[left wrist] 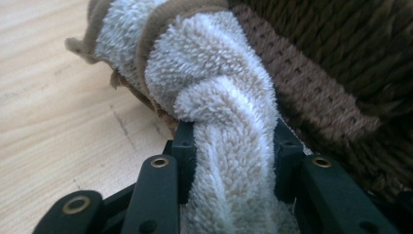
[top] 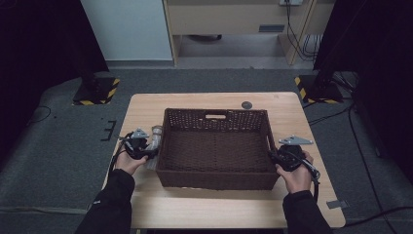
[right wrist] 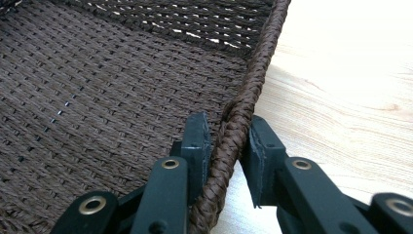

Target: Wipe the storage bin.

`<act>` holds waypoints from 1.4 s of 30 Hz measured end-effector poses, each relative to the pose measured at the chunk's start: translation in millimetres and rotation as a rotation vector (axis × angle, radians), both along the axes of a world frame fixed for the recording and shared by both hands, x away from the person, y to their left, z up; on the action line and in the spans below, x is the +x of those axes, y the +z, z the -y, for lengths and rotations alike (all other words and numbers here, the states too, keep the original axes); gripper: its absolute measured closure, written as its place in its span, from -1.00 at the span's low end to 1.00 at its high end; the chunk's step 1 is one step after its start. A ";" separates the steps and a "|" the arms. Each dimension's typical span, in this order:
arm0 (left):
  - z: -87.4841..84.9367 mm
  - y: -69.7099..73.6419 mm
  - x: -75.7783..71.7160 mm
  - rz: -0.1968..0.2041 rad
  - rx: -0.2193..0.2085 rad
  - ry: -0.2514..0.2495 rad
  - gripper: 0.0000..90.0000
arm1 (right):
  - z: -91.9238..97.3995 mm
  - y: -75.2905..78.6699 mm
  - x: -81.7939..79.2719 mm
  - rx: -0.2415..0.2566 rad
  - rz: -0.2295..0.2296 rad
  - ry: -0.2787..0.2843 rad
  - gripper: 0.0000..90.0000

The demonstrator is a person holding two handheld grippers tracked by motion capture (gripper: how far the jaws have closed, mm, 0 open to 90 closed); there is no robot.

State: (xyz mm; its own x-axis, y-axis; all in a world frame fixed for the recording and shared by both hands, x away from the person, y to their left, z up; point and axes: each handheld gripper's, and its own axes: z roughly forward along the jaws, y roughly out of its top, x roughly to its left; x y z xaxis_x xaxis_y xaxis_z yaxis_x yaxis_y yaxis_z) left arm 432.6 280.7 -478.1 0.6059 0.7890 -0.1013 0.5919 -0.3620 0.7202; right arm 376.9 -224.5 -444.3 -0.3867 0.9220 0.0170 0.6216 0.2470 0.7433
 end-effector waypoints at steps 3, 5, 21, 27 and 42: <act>-5.4 16.3 2.1 0.038 -0.059 0.013 0.41 | -1.9 0.3 0.6 -0.004 0.001 -0.012 0.63; -6.2 23.7 2.9 0.050 -0.061 0.013 0.41 | -4.7 0.3 2.0 -0.004 0.000 -0.023 0.64; -6.2 3.7 3.4 0.019 -0.015 0.009 0.42 | -6.6 -1.7 4.9 0.025 0.014 -0.028 0.60; -1.0 -6.0 -0.3 -0.036 0.062 0.000 0.42 | -6.0 -2.0 4.9 0.034 0.013 -0.029 0.59; -8.3 55.2 -17.4 0.081 0.011 -0.066 0.42 | -6.3 -2.0 4.8 0.026 0.014 -0.030 0.59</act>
State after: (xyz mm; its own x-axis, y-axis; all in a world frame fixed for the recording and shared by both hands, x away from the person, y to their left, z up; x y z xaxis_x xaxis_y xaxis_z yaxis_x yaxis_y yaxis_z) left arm 415.2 289.0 -423.0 0.6622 0.7482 -0.0419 0.5068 -0.4059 0.7606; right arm 381.7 -218.1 -446.2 -0.3595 0.9324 0.0357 0.6181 0.2093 0.7577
